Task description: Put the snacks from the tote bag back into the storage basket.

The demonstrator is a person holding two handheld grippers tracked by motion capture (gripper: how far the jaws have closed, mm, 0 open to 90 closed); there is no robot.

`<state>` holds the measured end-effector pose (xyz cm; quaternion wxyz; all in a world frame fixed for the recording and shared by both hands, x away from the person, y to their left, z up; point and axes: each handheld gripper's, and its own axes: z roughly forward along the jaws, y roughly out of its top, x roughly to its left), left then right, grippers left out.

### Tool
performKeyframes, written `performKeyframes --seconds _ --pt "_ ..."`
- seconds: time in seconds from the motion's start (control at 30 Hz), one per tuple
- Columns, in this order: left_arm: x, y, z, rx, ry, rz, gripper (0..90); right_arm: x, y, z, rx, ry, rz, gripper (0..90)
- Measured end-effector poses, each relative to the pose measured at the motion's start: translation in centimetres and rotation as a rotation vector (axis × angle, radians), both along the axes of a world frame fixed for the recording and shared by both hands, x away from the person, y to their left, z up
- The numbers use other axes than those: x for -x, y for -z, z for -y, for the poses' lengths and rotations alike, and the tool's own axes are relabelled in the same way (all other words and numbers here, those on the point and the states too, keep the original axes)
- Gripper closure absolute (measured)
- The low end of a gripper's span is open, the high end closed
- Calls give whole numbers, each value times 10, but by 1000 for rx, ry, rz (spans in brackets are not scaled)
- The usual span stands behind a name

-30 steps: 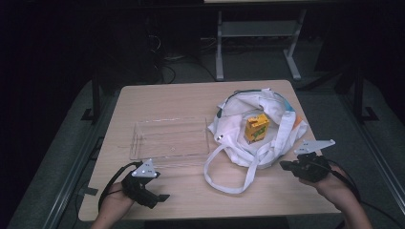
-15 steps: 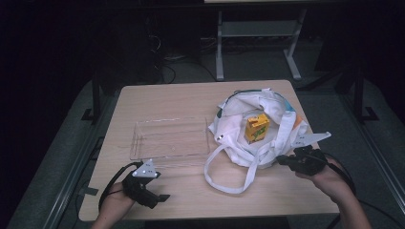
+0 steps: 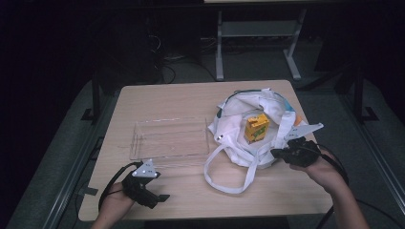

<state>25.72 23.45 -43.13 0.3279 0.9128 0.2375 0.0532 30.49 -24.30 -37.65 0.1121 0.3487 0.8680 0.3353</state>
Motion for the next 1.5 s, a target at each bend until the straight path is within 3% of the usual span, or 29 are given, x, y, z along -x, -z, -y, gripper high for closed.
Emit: performKeyframes --seconds 0.5,1.5 --pt "-1 0 -1 -4 5 -1 146 -19 -8 -7 -18 -3 11 898" --pt "-1 1 0 -5 11 -5 146 -66 -8 -28 -24 -17 -57 898"
